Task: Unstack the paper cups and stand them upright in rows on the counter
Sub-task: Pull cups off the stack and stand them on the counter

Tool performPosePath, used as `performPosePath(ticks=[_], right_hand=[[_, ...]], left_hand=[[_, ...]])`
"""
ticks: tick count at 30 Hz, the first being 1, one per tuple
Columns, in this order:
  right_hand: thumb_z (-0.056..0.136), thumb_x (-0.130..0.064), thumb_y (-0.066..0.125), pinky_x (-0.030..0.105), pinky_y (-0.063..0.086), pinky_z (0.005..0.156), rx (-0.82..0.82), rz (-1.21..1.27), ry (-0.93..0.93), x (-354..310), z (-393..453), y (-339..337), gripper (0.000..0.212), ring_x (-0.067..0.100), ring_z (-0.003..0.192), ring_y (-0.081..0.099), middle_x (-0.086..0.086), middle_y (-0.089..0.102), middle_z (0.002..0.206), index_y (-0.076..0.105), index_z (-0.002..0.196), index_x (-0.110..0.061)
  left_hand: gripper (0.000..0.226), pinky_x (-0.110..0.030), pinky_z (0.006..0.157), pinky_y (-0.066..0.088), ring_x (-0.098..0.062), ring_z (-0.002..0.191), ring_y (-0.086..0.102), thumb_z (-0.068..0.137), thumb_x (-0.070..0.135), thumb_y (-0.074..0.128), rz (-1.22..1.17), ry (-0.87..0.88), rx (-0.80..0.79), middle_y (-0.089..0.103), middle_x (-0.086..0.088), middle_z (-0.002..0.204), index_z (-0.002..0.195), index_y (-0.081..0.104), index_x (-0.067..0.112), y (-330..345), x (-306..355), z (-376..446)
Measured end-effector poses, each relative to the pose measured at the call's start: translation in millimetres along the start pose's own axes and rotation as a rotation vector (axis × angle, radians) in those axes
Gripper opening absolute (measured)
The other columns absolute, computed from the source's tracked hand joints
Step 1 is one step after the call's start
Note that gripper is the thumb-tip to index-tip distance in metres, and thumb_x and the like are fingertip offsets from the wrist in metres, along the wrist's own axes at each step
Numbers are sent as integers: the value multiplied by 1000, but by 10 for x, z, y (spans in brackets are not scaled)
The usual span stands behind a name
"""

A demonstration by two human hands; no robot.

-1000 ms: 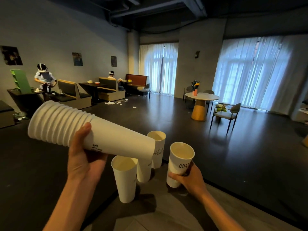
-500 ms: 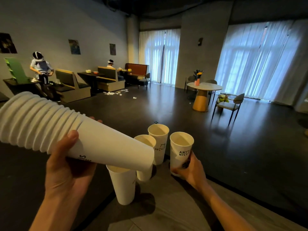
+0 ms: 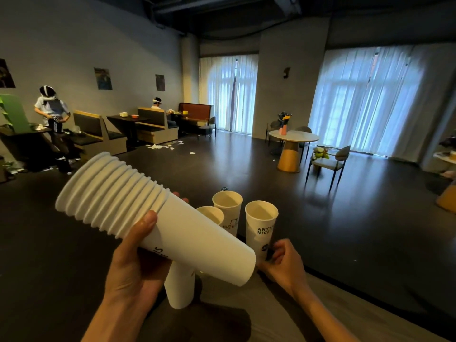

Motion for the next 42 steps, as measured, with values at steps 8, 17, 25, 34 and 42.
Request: performPosePath(ticks=[8,17,25,34,42], right_hand=[[72,-73,61,41,53,94,-672,702,295,-812,-948,-125,66,25,104,68,11,69,115,59,117,-26],[50,-54,84,42,48,104,-836,388,22,-1425,-1405,-124,84,22,120,55,3,54,125,45,121,-32],[59,-45,90,28,55,90,-552,225,-182,-1482,-1309,-178,77,5,113,55,-15,55,122,46,122,-48],[42,-60,90,34,48,100,-173,203,-21,-785,-1107,-91,99,4,117,50,-20,49,123,41,126,-41],[51,-35,95,34,52,96,-212,335,94,-531,-928,301,88,3,105,58,-21,58,108,44,122,-36]], left_hand=[[108,-54,94,51,-28,101,70,7,37,99,50,-293,-55,76,-9,106,109,70,22,325,-761,-236],[75,-45,83,54,-26,94,69,32,31,82,218,-208,-121,76,2,85,104,65,23,451,-563,-432],[83,-36,77,52,-16,91,71,33,39,85,350,-90,-121,75,6,92,111,62,24,353,-358,-397],[75,-53,98,53,-26,118,62,46,27,85,51,37,61,66,-10,129,117,61,27,161,216,-4],[60,-46,88,58,-24,121,61,63,21,78,18,147,78,62,-4,129,117,54,33,-119,495,185]])
Point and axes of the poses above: each hand's wrist, its own z-axis towards the middle knuckle, its own y-axis out of the palm, x = y × z, the point moved 10 cm from there along z, towards the middle knuckle
